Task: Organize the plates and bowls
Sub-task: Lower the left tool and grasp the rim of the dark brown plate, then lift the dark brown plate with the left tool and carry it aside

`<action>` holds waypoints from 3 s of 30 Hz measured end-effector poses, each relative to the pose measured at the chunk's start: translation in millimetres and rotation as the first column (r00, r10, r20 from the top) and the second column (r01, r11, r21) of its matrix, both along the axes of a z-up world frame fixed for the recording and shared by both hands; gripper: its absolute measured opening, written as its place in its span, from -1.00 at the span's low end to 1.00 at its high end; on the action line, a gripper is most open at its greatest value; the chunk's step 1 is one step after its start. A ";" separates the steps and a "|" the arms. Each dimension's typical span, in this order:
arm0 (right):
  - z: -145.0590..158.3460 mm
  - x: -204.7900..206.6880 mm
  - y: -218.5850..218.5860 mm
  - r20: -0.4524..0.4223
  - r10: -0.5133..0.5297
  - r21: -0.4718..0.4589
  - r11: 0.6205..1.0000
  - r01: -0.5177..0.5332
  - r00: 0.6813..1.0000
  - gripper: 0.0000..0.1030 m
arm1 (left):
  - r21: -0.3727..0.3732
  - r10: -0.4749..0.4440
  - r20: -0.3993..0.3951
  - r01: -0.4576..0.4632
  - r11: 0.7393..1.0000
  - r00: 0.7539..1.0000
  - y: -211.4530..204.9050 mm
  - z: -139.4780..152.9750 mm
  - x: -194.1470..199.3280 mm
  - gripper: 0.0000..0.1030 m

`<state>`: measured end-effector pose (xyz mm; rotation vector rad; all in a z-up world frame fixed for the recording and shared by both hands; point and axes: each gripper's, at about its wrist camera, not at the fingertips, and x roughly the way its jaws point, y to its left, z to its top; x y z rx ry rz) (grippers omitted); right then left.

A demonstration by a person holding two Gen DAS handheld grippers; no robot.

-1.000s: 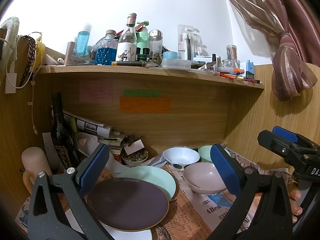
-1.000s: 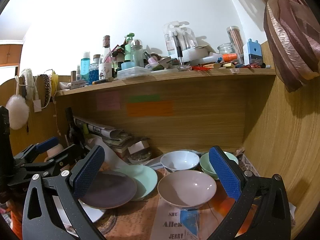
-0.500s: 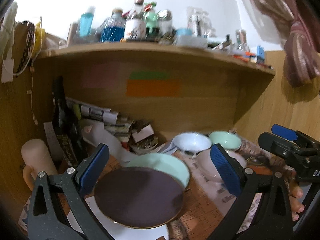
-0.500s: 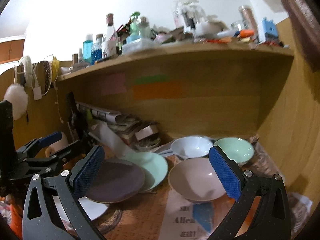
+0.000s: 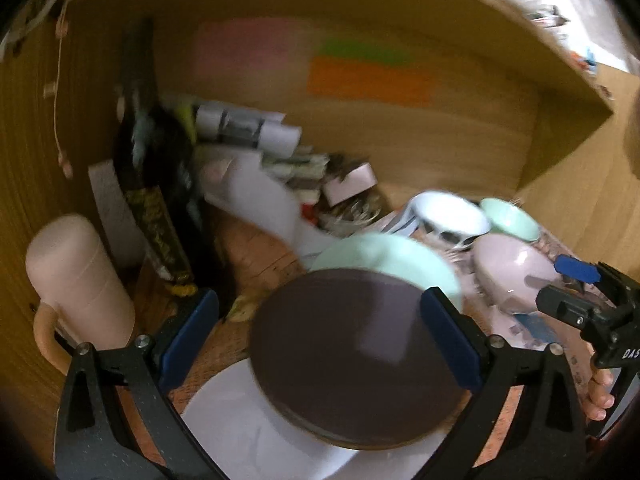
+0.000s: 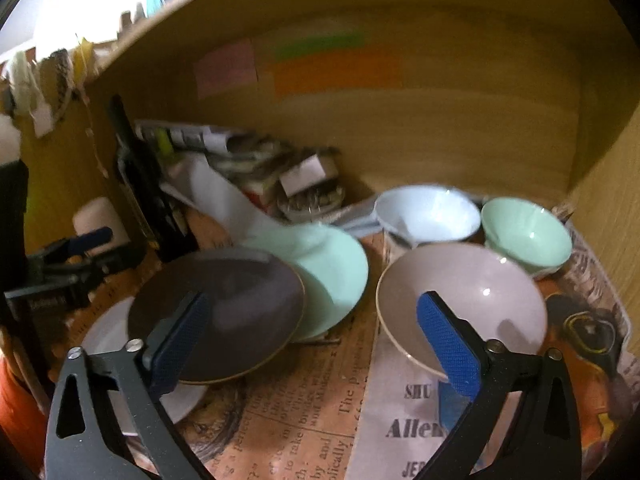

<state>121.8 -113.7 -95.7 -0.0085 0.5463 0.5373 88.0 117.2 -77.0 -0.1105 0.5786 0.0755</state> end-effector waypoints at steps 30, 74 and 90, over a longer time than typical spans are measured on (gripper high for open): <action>-51.2 40.9 37.4 -0.341 0.099 -0.006 0.994 -0.108 0.935 -0.44 | -0.159 -0.117 -0.317 0.069 0.985 0.941 52.5 -61.3 54.2 -0.45; -21.6 -27.8 -32.1 -0.214 -0.009 -0.002 1.000 0.009 0.977 -0.45 | -0.114 -0.166 -0.176 0.148 0.982 0.970 -37.6 -35.4 -19.5 -0.52; -31.7 -64.4 -82.6 -0.219 -0.079 -0.018 0.997 0.077 0.973 -0.45 | -0.129 -0.246 -0.194 0.224 0.966 0.950 -96.3 -47.3 -44.9 -0.52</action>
